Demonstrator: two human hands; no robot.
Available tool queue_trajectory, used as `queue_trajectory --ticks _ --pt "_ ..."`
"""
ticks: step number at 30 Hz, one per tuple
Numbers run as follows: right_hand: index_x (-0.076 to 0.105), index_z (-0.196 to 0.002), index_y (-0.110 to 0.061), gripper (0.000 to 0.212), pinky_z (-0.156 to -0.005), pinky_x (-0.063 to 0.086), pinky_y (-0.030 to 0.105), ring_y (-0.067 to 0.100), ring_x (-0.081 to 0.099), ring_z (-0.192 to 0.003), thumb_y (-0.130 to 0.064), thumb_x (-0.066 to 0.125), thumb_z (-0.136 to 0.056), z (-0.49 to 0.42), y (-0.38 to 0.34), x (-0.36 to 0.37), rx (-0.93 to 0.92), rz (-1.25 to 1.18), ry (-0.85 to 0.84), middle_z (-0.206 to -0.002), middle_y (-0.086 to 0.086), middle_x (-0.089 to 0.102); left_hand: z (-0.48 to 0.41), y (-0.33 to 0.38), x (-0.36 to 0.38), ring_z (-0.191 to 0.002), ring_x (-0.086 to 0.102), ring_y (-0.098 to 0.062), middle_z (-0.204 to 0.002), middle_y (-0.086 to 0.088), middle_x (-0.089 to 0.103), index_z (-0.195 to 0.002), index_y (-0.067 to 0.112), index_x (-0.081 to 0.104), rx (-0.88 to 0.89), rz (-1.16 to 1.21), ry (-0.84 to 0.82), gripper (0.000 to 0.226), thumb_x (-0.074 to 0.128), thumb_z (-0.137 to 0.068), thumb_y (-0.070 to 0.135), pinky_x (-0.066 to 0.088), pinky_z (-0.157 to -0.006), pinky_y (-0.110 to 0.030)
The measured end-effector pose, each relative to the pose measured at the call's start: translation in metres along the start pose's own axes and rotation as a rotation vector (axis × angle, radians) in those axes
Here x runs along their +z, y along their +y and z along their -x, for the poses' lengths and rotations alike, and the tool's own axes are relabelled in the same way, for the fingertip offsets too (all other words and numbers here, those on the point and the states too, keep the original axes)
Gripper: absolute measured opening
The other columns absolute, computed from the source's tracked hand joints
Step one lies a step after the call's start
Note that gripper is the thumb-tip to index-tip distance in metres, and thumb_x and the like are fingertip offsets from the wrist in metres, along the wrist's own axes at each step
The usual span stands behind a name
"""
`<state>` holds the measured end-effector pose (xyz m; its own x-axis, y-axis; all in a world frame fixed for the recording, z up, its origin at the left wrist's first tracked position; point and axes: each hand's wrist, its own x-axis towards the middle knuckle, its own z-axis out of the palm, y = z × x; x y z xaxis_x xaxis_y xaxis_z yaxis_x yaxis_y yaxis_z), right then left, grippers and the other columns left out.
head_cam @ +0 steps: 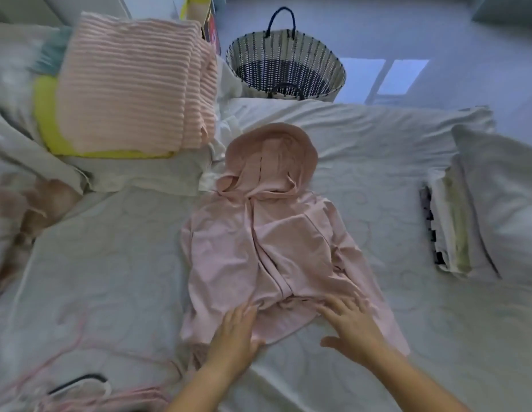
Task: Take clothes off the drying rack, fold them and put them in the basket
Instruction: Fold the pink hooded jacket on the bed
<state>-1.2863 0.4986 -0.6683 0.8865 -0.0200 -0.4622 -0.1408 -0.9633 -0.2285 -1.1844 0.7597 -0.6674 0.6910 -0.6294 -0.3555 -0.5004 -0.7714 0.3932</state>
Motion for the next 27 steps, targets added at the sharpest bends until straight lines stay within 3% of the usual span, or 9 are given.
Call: queue_trajectory --ticks 2,4,9,11,13,14,18,23,27 --pt "0.071 -0.1 -0.034 0.076 -0.094 0.032 0.039 0.017 0.067 -0.089 -0.066 0.085 -0.033 -0.008 -0.003 0.02 -0.139 0.054 -0.039 -0.101 -0.008 0.068 0.013 -0.006 0.024 -0.093 0.066 -0.019 -0.109 0.003 0.063 -0.115 0.024 0.055 0.077 0.024 -0.022 0.072 0.083 -0.053 0.045 0.057 -0.072 -0.025" --pt "0.074 -0.096 -0.029 0.071 -0.094 0.032 0.035 0.017 0.066 -0.085 -0.058 0.088 -0.033 -0.018 -0.001 0.037 -0.226 0.112 0.004 -0.098 -0.009 0.068 0.018 -0.012 0.041 -0.084 0.064 -0.014 -0.098 0.008 0.061 -0.107 0.028 0.05 0.11 -0.003 -0.031 0.075 0.087 -0.045 0.048 0.056 -0.061 -0.023" --pt "0.067 -0.116 -0.026 0.083 -0.088 0.046 0.042 0.025 0.062 -0.106 -0.047 0.09 -0.039 -0.047 0.019 0.051 -0.205 0.18 0.15 -0.118 -0.003 0.065 0.023 -0.042 0.072 -0.095 0.059 -0.022 -0.114 -0.001 0.064 -0.12 0.021 0.052 0.013 -0.167 -0.06 0.101 0.087 -0.032 0.054 0.054 -0.063 -0.033" --pt "0.068 -0.114 -0.026 0.068 -0.082 0.05 0.043 0.027 0.063 -0.106 -0.044 0.087 -0.051 -0.055 0.03 0.052 -0.211 0.193 0.234 -0.116 -0.002 0.066 0.02 -0.053 0.077 -0.095 0.061 -0.023 -0.115 -0.001 0.064 -0.121 0.019 0.055 -0.001 -0.178 -0.005 0.087 0.085 -0.044 0.045 0.053 -0.06 -0.032" --pt "0.07 -0.103 -0.024 0.032 -0.082 0.045 0.041 0.027 0.065 -0.096 -0.028 0.073 -0.071 -0.063 0.038 0.057 -0.28 0.21 0.393 -0.107 -0.002 0.067 0.017 -0.06 0.08 -0.087 0.065 -0.025 -0.11 -0.001 0.066 -0.111 0.018 0.065 0.049 -0.196 0.125 0.047 0.064 -0.066 0.029 0.052 -0.054 -0.03" --pt "0.07 -0.093 -0.024 0.018 -0.084 0.043 0.04 0.026 0.065 -0.088 -0.017 0.066 -0.076 -0.066 0.039 0.057 -0.311 0.214 0.46 -0.099 -0.003 0.068 0.014 -0.062 0.078 -0.083 0.066 -0.025 -0.104 -0.002 0.068 -0.103 0.017 0.069 0.064 -0.196 0.181 0.038 0.053 -0.07 0.023 0.052 -0.053 -0.029" --pt "0.065 -0.074 -0.022 0.024 -0.092 0.045 0.041 0.024 0.06 -0.076 0.0 0.06 -0.081 -0.054 0.046 0.056 -0.392 0.26 0.586 -0.079 -0.002 0.062 0.02 -0.066 0.068 -0.071 0.066 -0.023 -0.085 0.001 0.07 -0.092 0.02 0.07 0.126 -0.114 0.288 0.032 0.046 -0.072 0.017 0.053 -0.053 -0.03" --pt "0.068 -0.077 -0.022 0.027 -0.086 0.041 0.041 0.024 0.053 -0.055 0.0 0.051 -0.076 0.022 0.058 0.073 -0.533 0.347 0.433 -0.065 0.0 0.052 0.071 -0.065 0.079 -0.06 0.063 -0.021 -0.068 0.002 0.063 -0.094 0.026 0.06 0.293 -0.147 0.181 0.024 0.049 -0.074 0.019 0.048 -0.047 -0.029" --pt "0.068 -0.086 -0.023 0.026 -0.077 0.042 0.039 0.024 0.05 -0.056 -0.005 0.05 -0.082 0.081 0.067 0.09 -0.513 0.329 0.377 -0.068 0.0 0.051 0.111 -0.052 0.09 -0.053 0.056 -0.018 -0.063 0.006 0.058 -0.091 0.027 0.058 0.359 -0.153 0.147 0.025 0.047 -0.07 0.018 0.044 -0.046 -0.026"
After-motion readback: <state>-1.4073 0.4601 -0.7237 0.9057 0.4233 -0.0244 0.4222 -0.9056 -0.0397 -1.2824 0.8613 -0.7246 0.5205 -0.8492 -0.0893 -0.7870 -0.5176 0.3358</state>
